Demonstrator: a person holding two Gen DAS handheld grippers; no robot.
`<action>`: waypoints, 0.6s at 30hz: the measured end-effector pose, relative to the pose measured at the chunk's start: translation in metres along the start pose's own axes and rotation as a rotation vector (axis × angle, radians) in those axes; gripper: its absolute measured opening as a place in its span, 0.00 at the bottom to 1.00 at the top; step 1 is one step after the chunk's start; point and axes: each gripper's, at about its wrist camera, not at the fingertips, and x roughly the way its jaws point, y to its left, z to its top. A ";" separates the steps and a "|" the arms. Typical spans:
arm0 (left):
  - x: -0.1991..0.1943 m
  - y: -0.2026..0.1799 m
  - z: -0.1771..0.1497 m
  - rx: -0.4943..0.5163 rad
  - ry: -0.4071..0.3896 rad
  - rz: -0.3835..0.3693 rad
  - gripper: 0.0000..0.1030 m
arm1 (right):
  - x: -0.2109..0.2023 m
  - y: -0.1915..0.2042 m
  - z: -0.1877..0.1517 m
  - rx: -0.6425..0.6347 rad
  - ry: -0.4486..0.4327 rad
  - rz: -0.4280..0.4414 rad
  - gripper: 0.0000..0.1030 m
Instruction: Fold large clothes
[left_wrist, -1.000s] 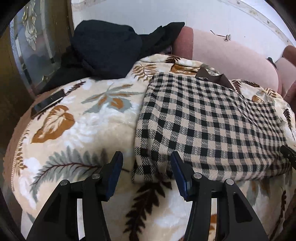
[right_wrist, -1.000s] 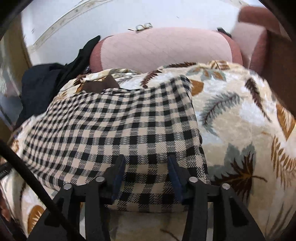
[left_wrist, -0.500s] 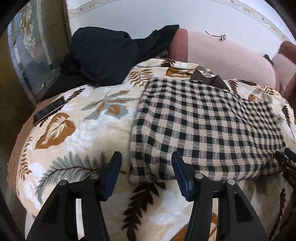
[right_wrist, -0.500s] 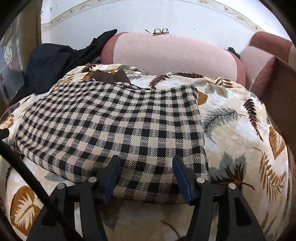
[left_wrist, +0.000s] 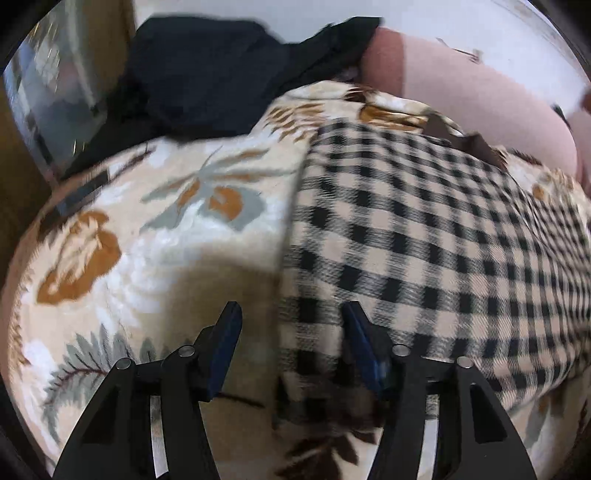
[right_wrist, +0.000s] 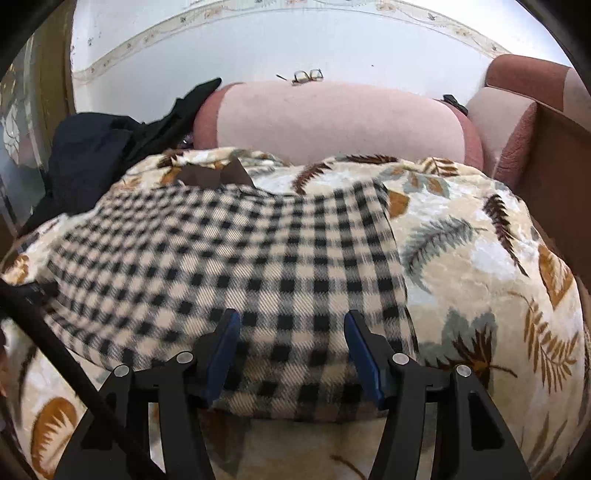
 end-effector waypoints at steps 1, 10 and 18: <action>0.001 0.006 0.002 -0.027 0.005 -0.015 0.58 | 0.003 0.003 0.005 -0.012 0.004 0.005 0.61; 0.002 0.030 0.008 -0.094 0.042 -0.017 0.58 | 0.065 0.074 0.037 -0.090 0.101 0.102 0.61; -0.002 0.039 0.006 -0.067 0.061 -0.004 0.58 | 0.148 0.140 0.071 -0.155 0.212 0.064 0.73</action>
